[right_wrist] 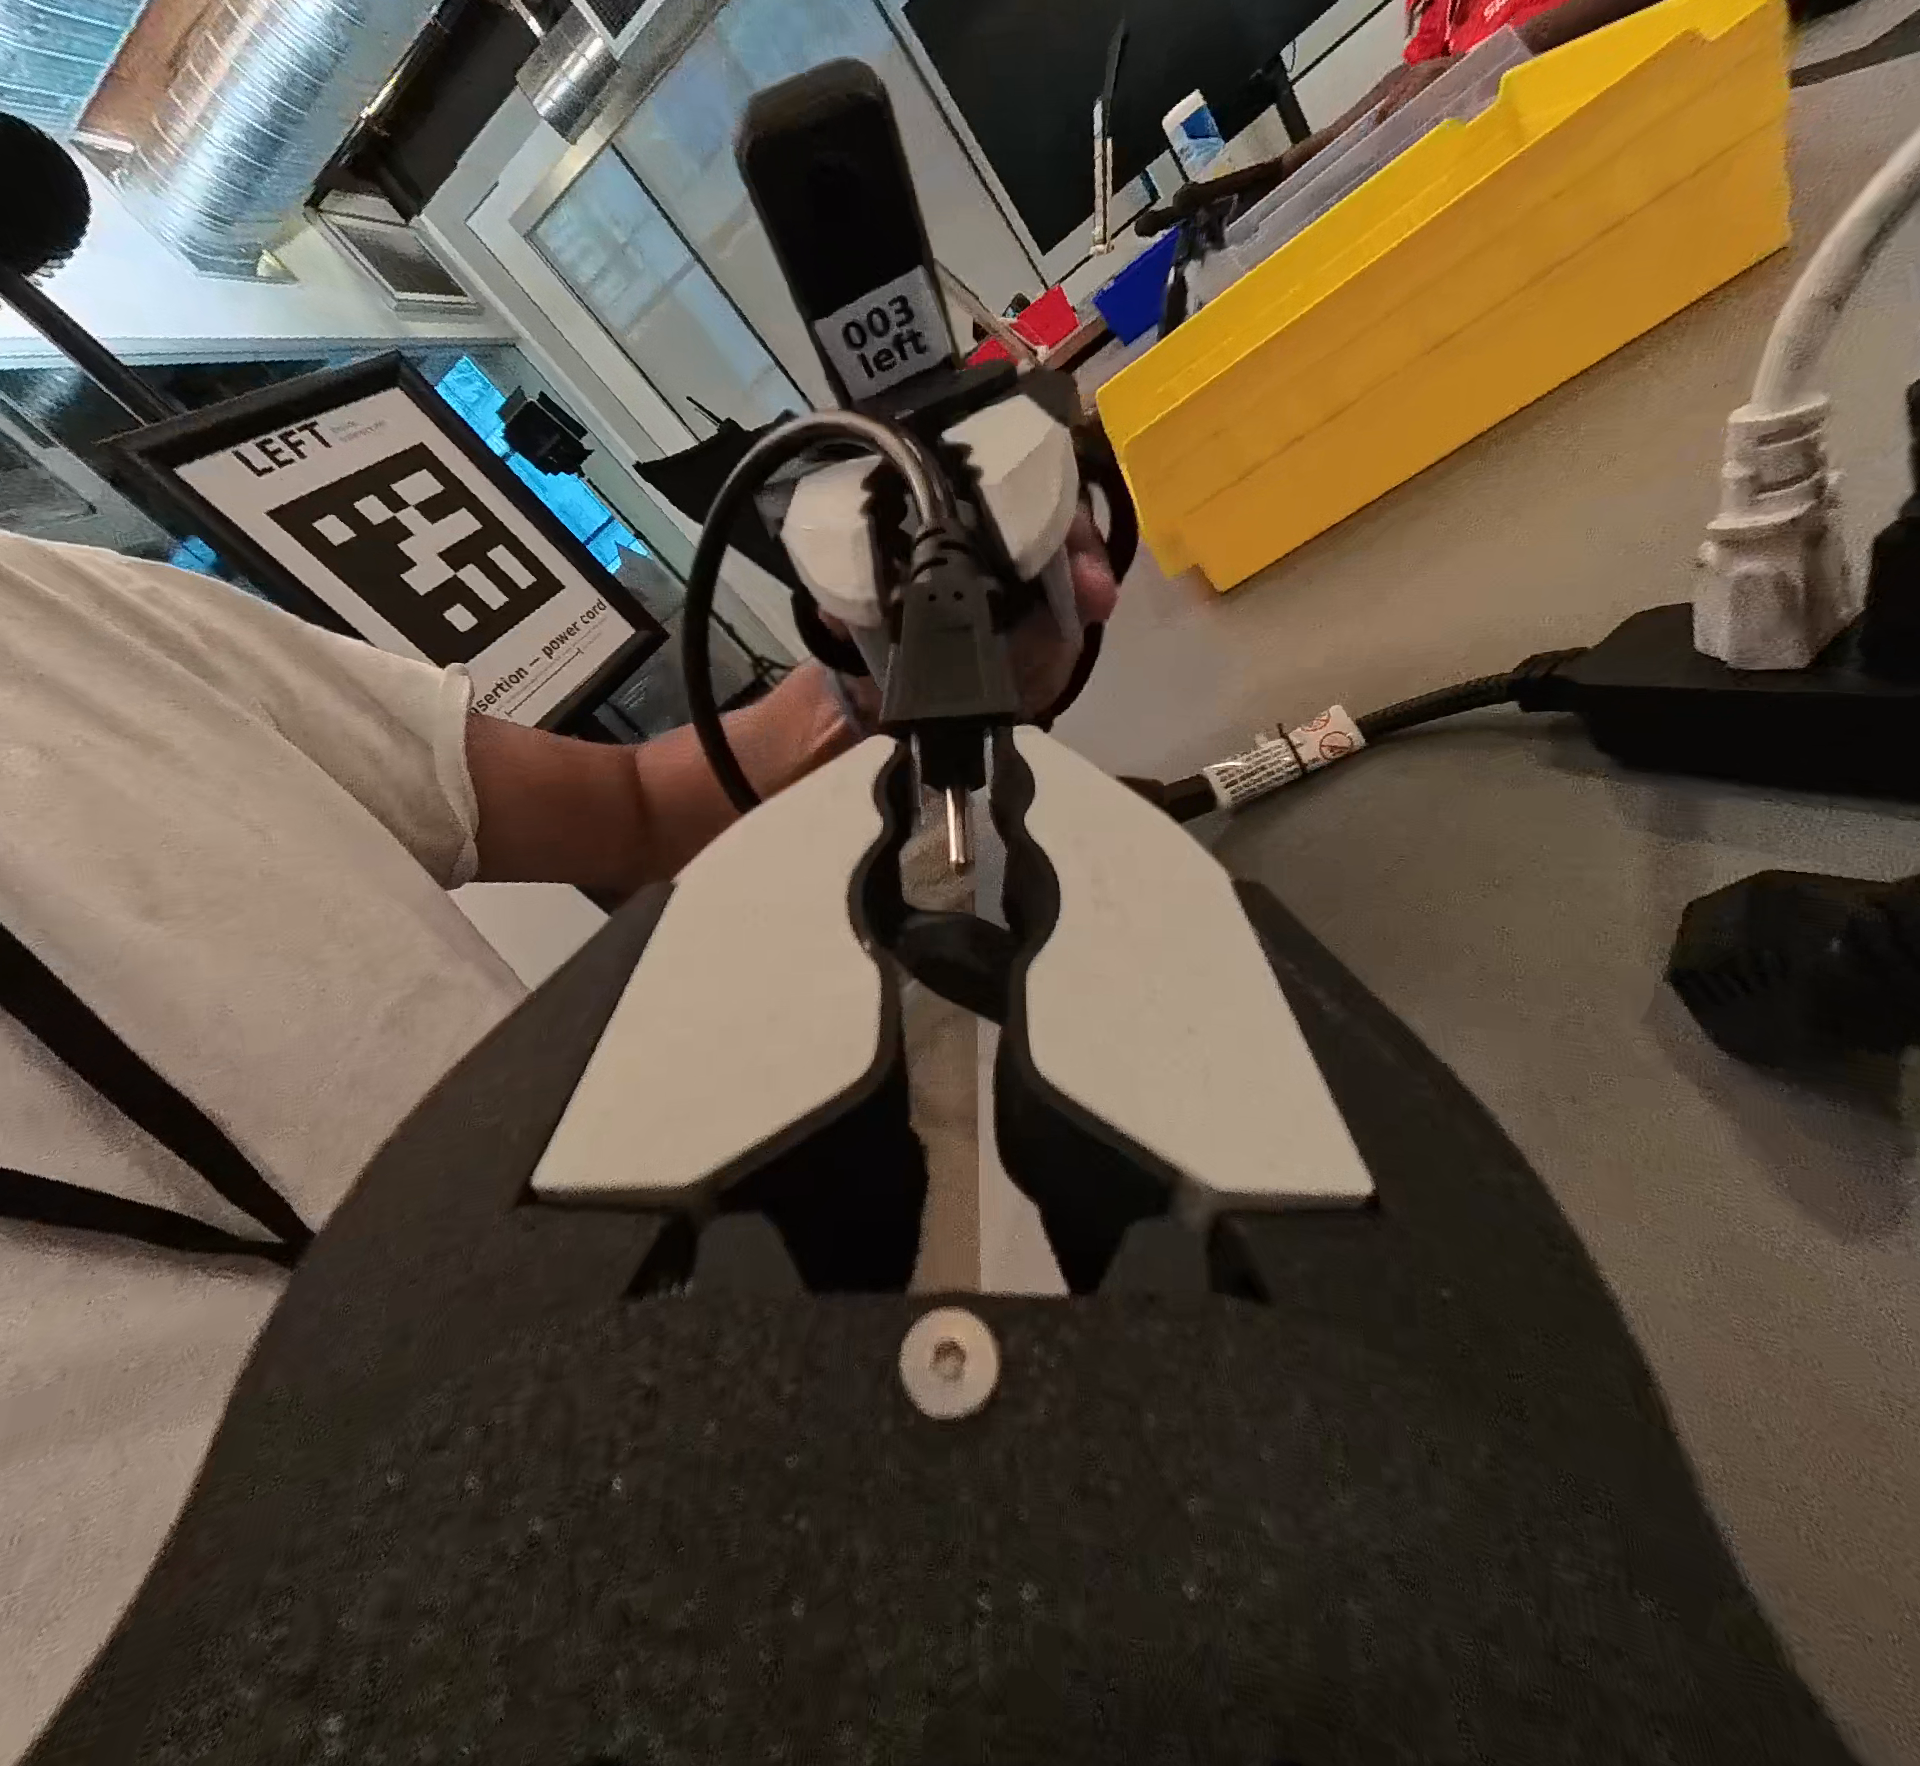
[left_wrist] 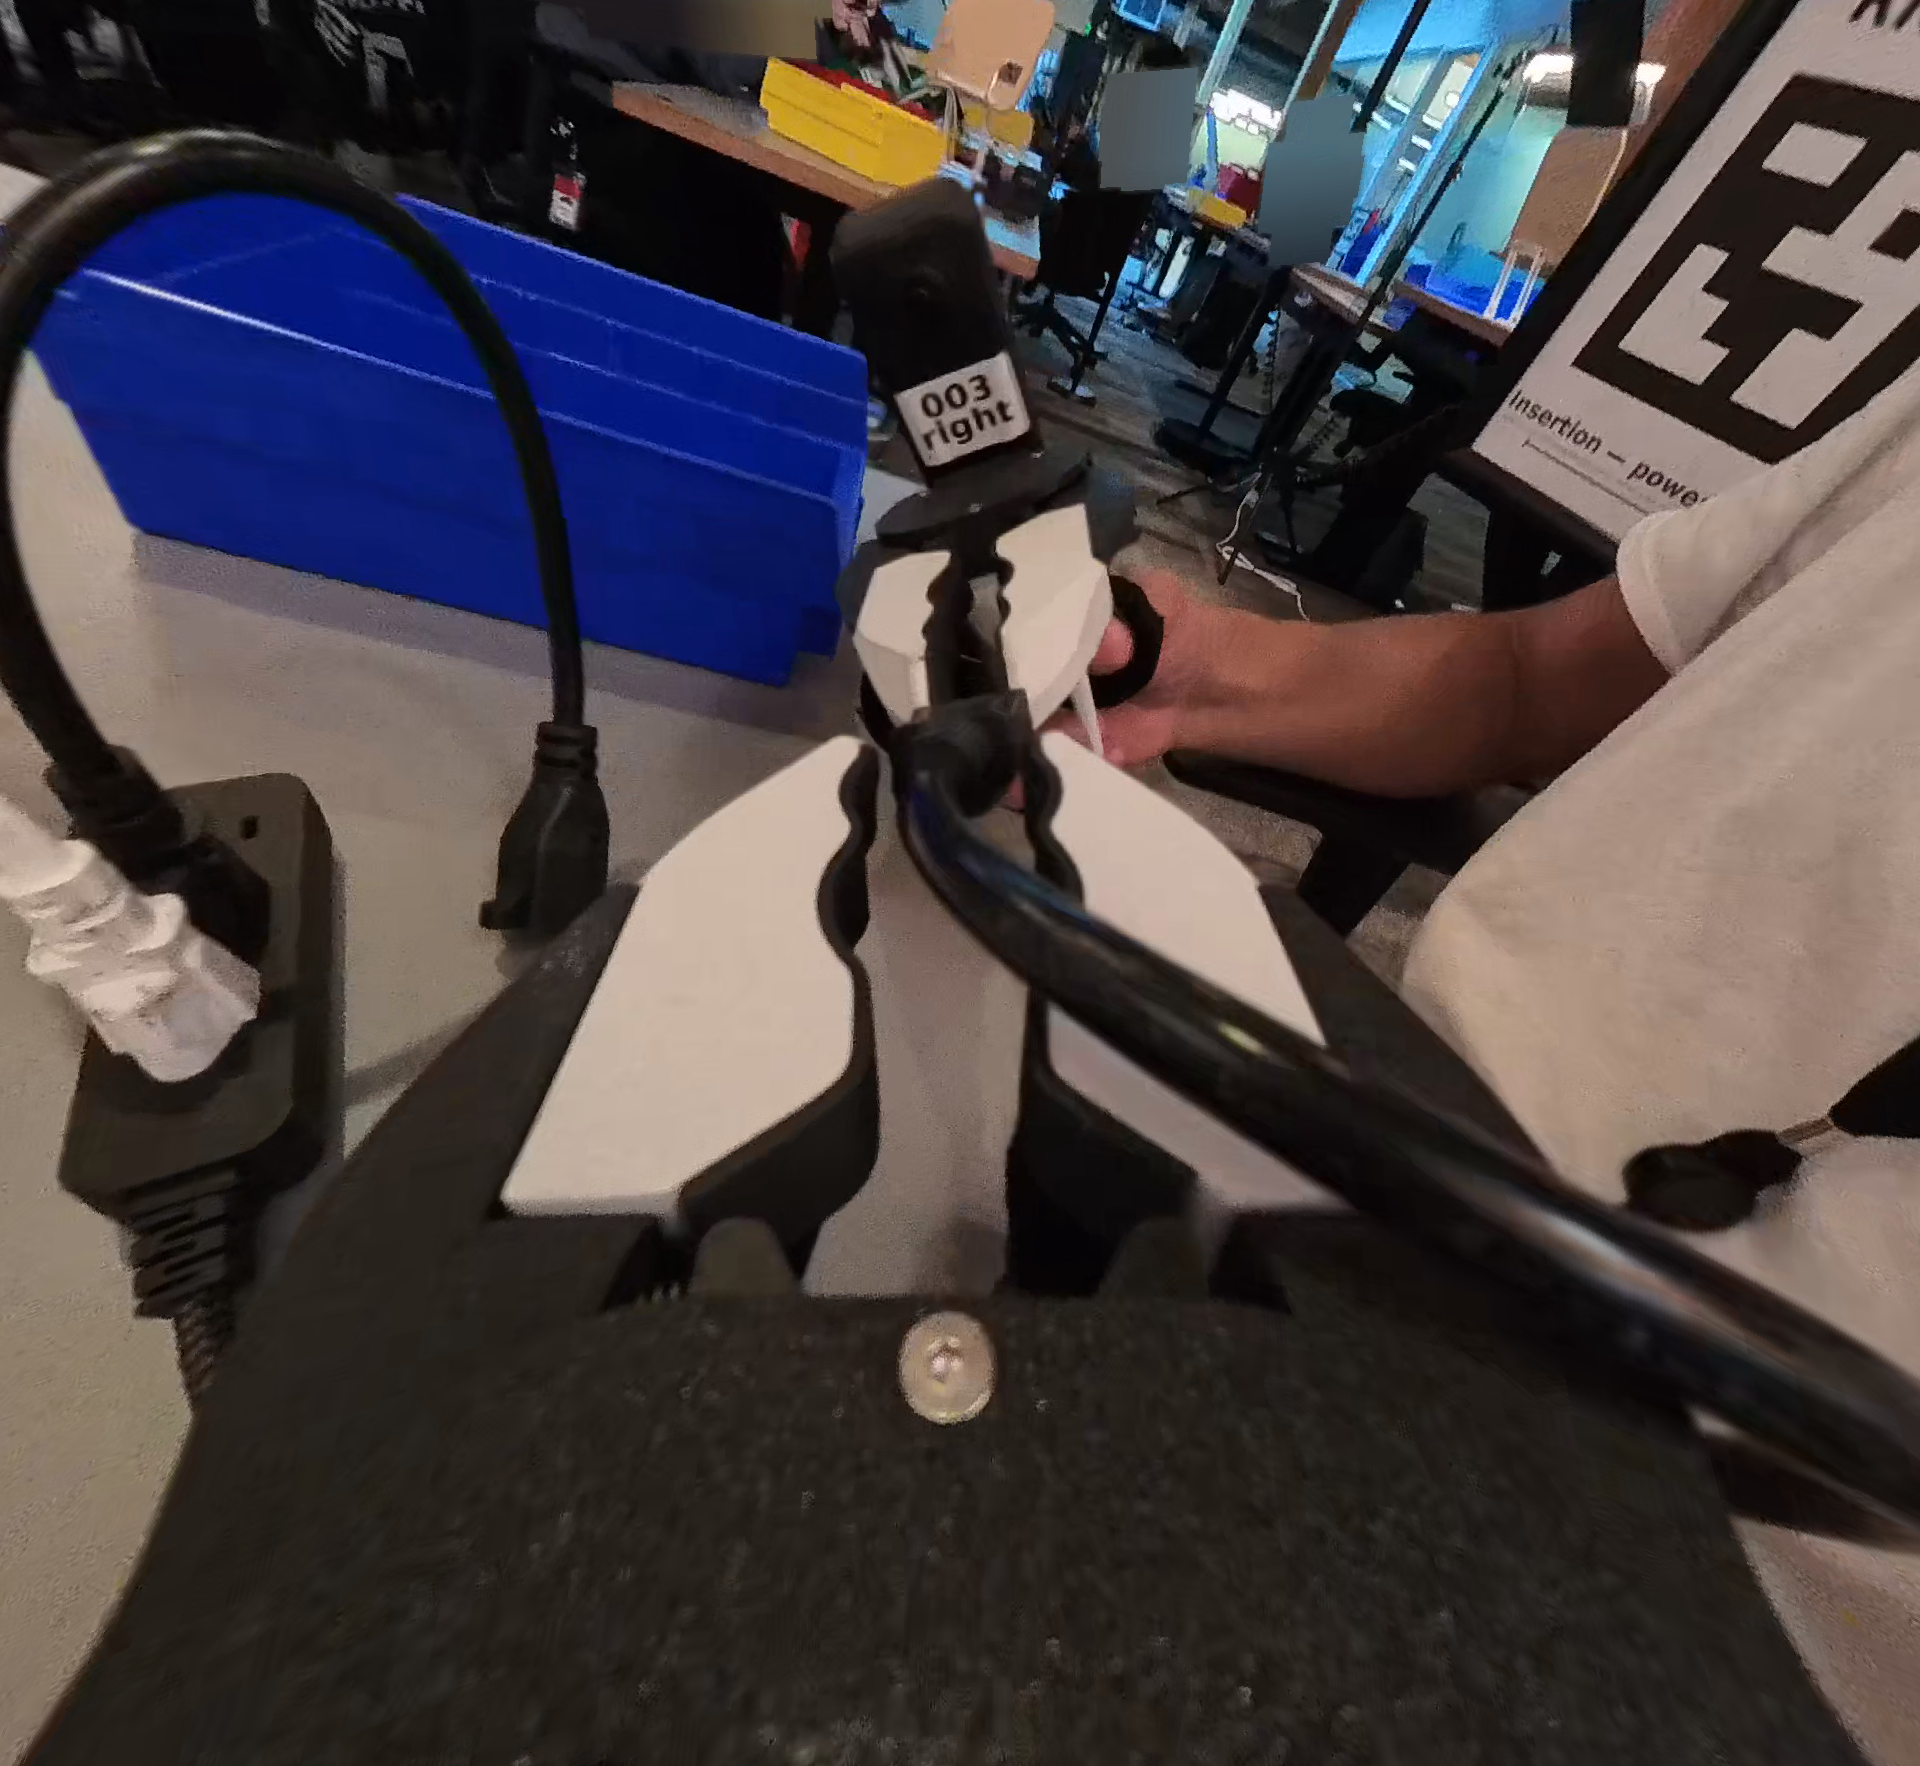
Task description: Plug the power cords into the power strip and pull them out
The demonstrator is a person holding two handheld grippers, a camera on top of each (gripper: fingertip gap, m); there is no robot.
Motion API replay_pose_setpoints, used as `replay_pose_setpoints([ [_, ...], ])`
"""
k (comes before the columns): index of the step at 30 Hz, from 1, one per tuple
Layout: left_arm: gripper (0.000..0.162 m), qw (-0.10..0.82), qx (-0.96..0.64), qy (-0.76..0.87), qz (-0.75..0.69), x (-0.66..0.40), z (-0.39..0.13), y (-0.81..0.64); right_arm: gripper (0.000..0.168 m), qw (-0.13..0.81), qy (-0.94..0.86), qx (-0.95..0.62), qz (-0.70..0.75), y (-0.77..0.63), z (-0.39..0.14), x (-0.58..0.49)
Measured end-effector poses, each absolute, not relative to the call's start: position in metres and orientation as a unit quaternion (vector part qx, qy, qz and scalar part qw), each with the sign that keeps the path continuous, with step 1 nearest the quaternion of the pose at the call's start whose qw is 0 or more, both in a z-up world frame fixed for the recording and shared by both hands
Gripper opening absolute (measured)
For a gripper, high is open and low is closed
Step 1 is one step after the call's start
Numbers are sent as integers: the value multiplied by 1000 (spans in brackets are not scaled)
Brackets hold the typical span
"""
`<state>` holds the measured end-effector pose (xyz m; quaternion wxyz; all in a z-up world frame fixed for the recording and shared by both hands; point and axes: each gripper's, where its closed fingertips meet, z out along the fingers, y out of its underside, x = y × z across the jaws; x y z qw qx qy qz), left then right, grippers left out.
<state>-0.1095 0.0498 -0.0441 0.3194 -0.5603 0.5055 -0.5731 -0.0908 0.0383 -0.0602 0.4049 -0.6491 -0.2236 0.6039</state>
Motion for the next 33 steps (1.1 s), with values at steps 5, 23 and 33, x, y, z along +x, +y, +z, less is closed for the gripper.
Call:
replay_pose_setpoints([
  [5, 23, 326, -564, 529, -544, -106, -49, 44, 14, 395, -236, -654, 600, 35, -65, -97],
  [23, 15, 290, -579, 499, -576, -113, -52, 54, 14, 407, -269, -684, 543, 38, -76, -94],
  [33, 14, 315, -559, 536, -549, -112, -50, 46, 14, 372, -269, -671, 582, 29, -78, -103],
])
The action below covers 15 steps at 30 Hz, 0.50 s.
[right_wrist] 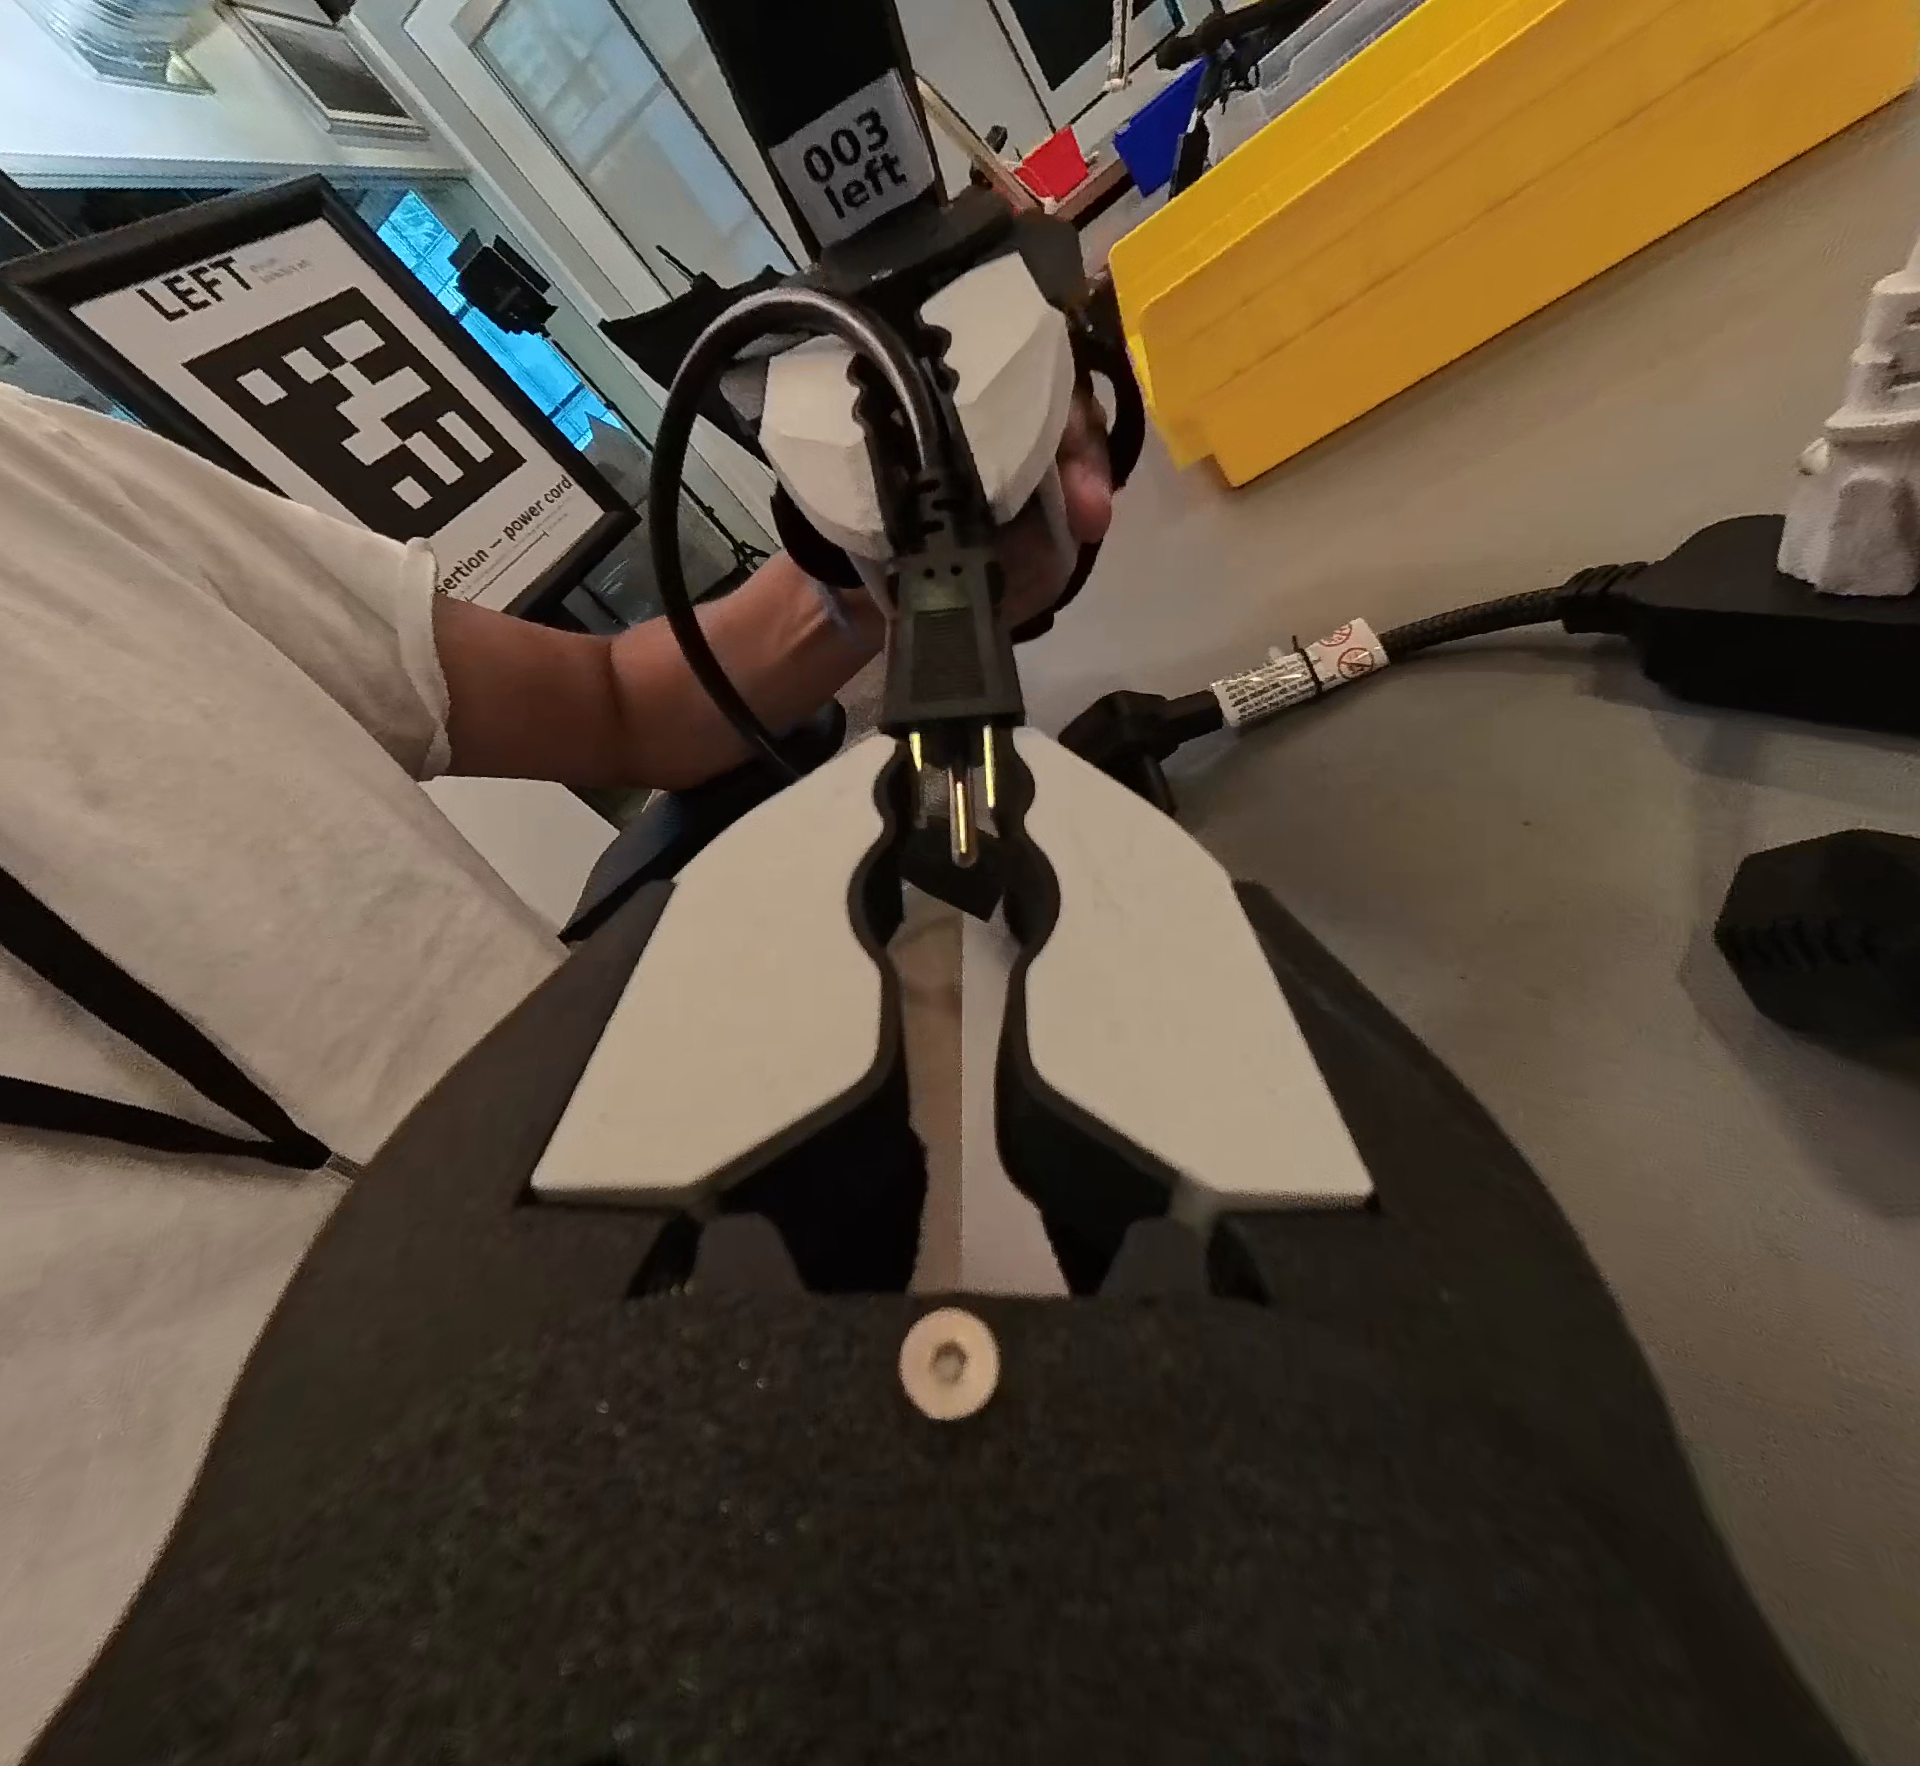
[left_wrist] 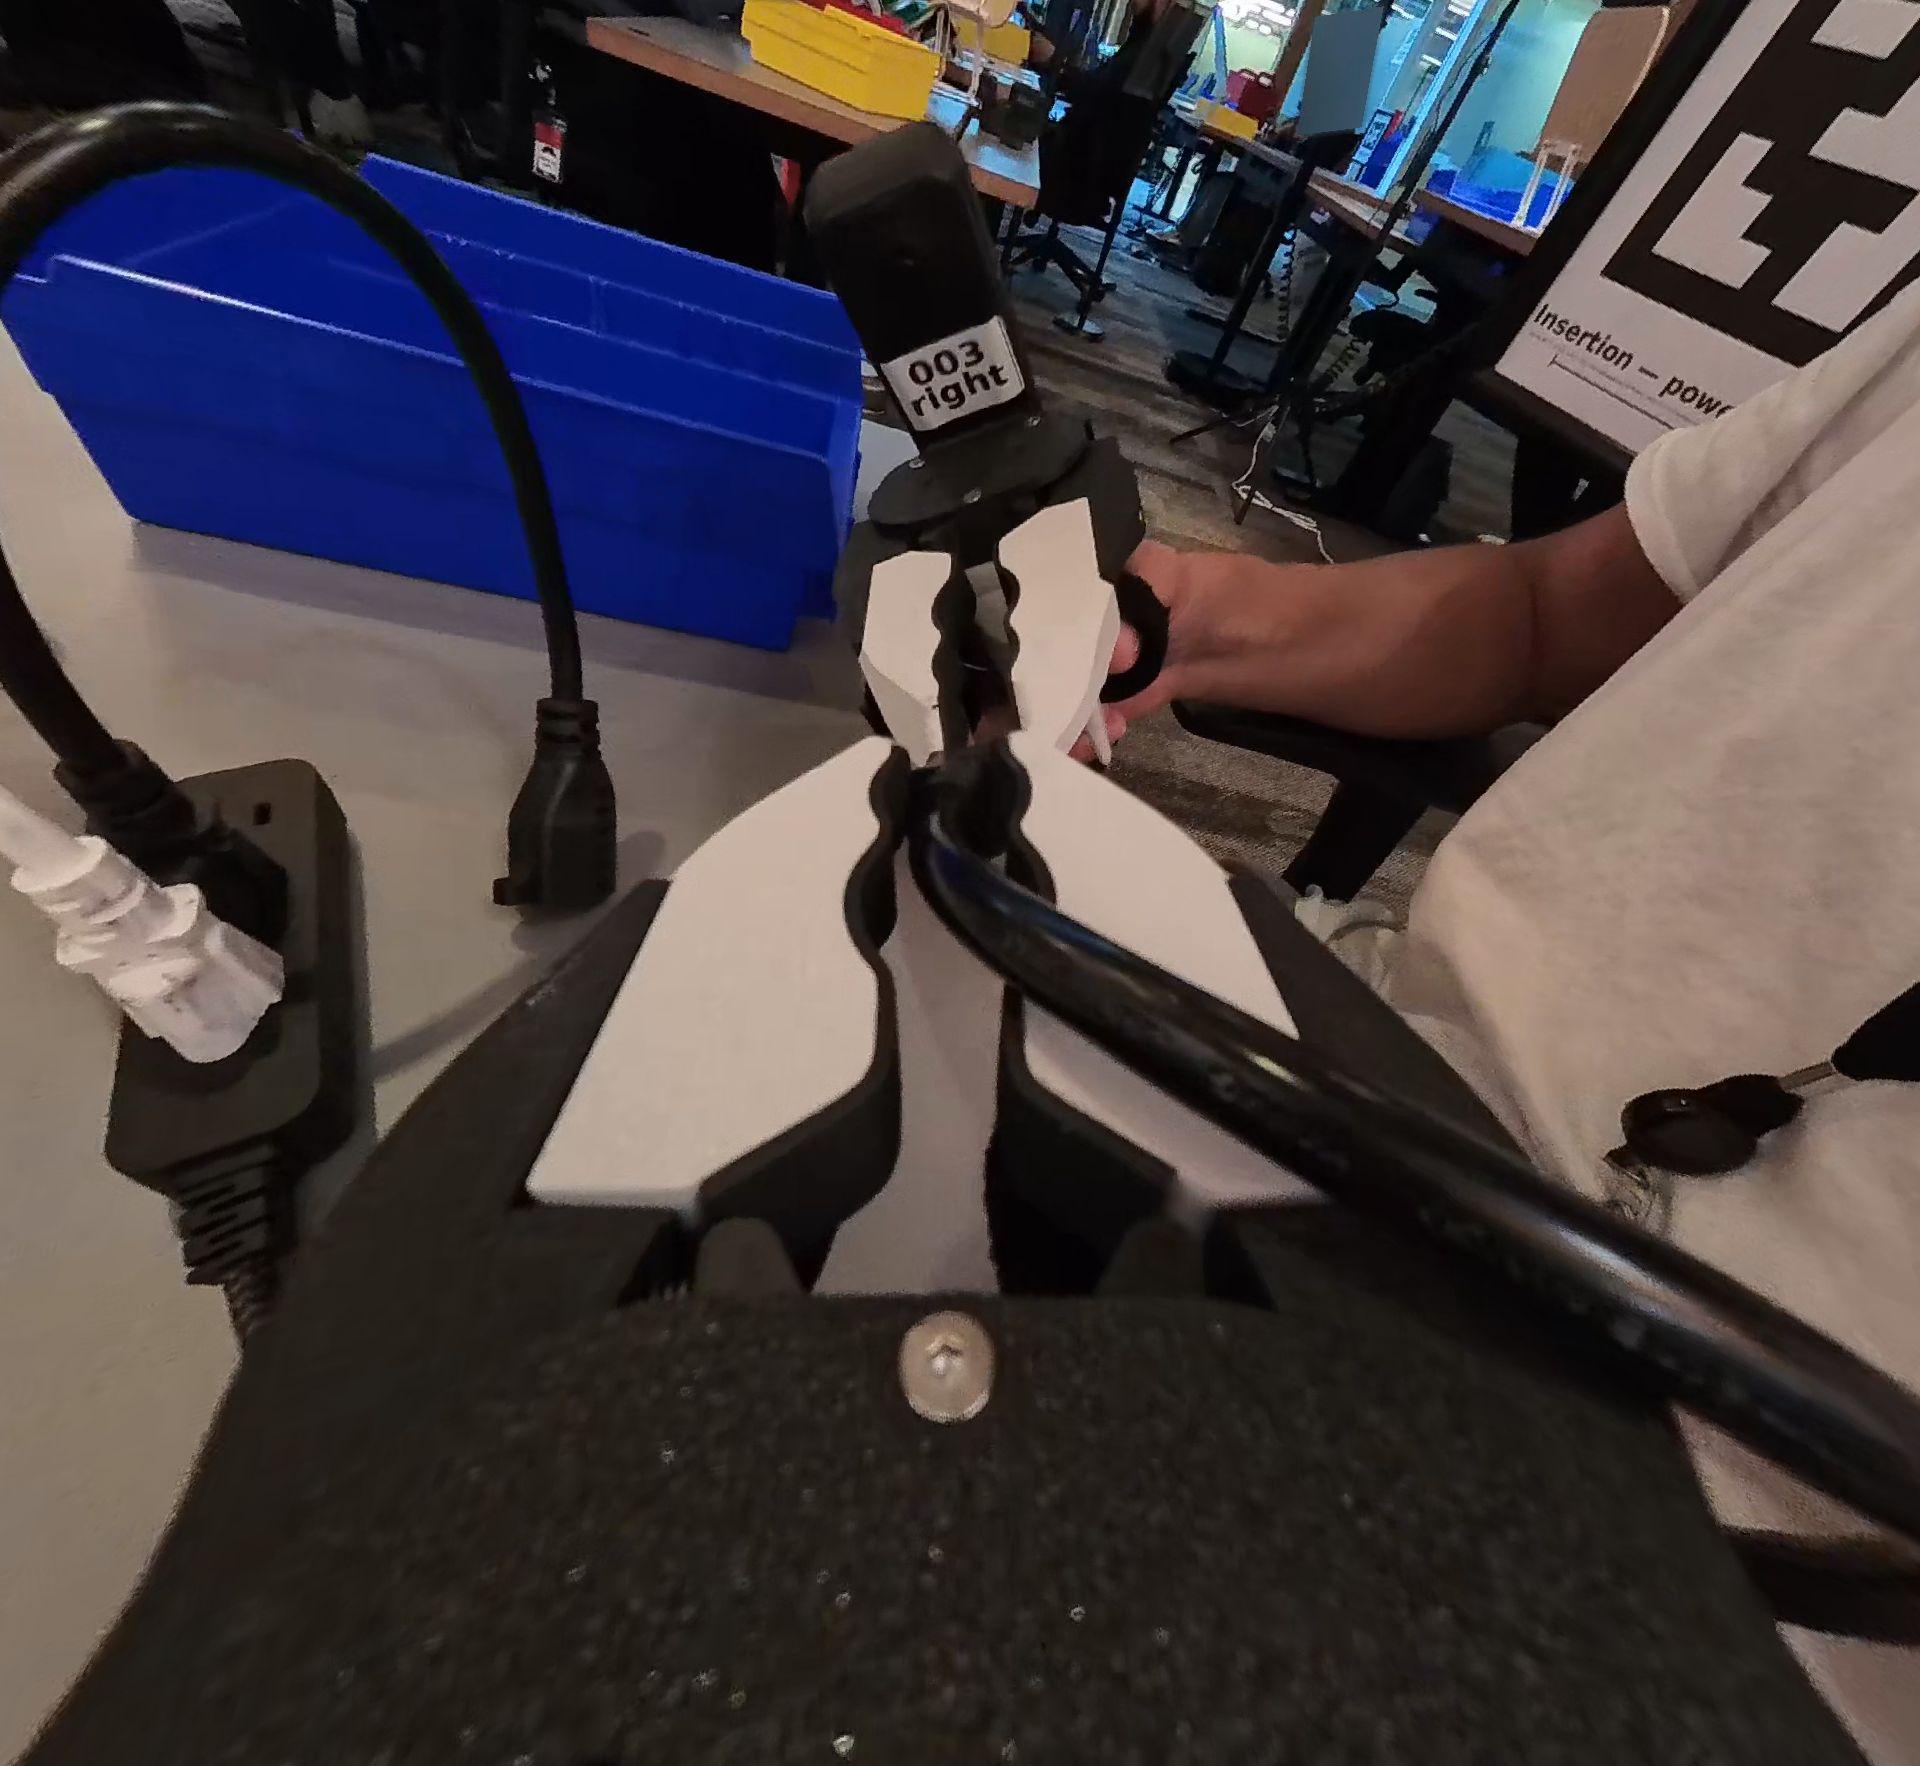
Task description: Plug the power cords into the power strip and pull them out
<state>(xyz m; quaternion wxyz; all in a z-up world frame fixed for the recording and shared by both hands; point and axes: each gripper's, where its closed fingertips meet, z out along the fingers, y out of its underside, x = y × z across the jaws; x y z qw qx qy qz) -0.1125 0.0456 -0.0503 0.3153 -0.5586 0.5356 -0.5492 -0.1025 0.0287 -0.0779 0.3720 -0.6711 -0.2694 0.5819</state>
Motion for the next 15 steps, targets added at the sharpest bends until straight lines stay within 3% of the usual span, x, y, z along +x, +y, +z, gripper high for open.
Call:
replay_pose_setpoints([
  [15, 16, 292, -559, 560, -538, -117, -56, 41, 14, 367, -276, -675, 577, 26, -79, -104],
])
